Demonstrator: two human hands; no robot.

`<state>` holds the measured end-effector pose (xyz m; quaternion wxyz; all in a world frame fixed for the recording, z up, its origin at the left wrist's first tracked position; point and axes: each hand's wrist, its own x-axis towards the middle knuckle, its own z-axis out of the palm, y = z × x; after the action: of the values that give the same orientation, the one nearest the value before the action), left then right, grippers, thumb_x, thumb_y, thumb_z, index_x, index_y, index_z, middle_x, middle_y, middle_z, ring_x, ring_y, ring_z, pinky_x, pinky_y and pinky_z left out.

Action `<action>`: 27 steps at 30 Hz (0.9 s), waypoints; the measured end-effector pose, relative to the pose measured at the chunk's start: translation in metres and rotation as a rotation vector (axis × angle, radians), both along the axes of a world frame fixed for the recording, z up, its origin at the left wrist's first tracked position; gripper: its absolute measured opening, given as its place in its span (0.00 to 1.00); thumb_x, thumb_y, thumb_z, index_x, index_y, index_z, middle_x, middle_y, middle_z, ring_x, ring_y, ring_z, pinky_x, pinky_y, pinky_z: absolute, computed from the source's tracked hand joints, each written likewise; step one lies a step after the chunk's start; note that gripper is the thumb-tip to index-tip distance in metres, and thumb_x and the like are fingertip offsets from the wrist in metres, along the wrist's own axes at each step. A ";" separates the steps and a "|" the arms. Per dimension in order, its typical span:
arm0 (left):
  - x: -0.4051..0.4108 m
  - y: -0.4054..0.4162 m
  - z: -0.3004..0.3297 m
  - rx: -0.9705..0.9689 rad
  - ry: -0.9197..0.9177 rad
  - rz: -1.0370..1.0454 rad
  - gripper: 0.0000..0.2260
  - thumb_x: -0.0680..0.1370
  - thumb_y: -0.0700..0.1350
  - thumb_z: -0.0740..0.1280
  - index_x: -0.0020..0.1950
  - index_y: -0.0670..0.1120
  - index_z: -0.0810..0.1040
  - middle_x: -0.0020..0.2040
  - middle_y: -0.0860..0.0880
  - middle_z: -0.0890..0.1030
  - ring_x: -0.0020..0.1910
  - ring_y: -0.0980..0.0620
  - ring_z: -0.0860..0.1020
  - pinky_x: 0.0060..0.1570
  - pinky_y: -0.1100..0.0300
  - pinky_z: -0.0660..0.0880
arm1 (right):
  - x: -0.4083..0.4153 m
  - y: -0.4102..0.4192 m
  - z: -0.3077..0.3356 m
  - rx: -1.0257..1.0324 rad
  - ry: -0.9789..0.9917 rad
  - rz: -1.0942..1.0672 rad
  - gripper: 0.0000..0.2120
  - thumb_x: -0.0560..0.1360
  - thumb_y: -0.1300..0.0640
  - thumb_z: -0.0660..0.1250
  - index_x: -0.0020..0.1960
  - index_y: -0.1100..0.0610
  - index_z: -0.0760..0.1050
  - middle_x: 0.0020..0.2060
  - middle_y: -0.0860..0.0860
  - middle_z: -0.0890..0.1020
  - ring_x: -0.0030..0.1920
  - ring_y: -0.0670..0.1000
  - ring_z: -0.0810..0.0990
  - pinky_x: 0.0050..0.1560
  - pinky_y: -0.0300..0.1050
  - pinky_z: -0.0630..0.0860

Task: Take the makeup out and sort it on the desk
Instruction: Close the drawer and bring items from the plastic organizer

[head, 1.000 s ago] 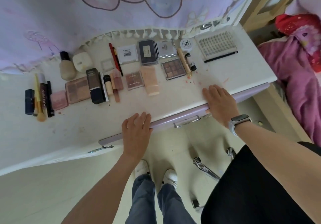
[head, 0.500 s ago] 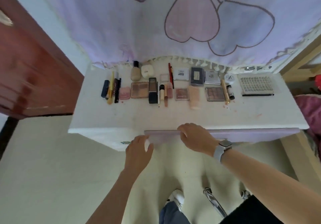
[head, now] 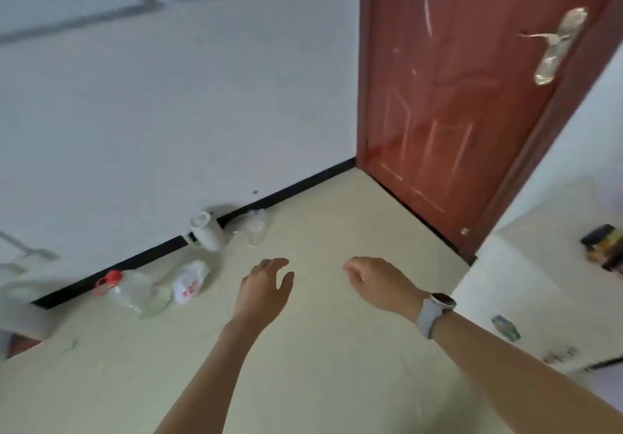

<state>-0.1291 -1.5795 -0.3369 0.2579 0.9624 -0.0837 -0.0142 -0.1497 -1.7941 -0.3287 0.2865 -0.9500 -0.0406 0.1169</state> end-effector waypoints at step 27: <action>-0.301 0.679 0.015 -0.035 -0.014 1.761 0.15 0.79 0.47 0.61 0.64 0.45 0.73 0.60 0.46 0.76 0.60 0.48 0.73 0.60 0.54 0.68 | -0.089 0.918 0.009 -0.011 -0.090 1.728 0.15 0.79 0.56 0.54 0.60 0.55 0.74 0.60 0.54 0.78 0.60 0.56 0.74 0.57 0.46 0.69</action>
<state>-0.4302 -0.9001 -0.3223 0.1895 0.6735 0.6869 0.1969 -0.2385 -0.8758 -0.3197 0.0909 -0.5912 -0.7593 0.2562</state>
